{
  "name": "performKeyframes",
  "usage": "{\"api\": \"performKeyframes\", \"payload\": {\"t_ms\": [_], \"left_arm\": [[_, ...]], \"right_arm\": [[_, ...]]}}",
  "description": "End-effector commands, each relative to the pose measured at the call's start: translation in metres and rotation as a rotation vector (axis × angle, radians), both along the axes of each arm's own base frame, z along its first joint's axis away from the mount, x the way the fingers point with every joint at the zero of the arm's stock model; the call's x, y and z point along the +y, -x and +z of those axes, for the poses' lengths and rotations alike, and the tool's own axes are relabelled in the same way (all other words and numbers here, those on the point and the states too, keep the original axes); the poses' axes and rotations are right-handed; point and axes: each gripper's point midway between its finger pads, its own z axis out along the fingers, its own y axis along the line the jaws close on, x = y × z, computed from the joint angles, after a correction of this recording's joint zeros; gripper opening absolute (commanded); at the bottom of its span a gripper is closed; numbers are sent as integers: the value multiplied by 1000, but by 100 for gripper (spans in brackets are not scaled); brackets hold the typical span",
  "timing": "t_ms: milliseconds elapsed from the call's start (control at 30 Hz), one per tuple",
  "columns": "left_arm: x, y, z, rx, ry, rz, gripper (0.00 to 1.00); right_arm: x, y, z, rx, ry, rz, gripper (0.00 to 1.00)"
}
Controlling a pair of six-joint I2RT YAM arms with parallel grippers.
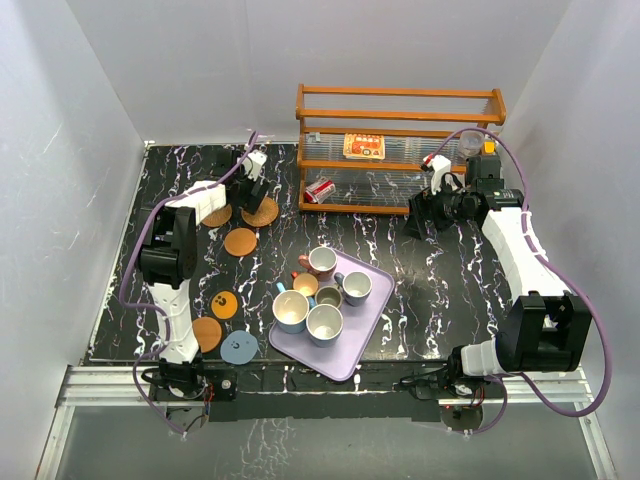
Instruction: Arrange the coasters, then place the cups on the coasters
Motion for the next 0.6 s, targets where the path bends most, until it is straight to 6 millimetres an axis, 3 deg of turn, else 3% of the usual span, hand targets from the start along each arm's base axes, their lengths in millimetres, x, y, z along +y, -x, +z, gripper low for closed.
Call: {"api": "performKeyframes", "payload": {"t_ms": [0, 333, 567], "left_arm": [[8, 6, -6, 48, -20, 17, 99], [-10, -5, 48, -30, 101, 13, 99], [-14, 2, 81, -70, 134, 6, 99]], "right_arm": [[1, -8, 13, -68, -13, 9, 87], [1, -8, 14, -68, -14, 10, 87], [2, -8, 14, -67, -20, 15, 88]]}}
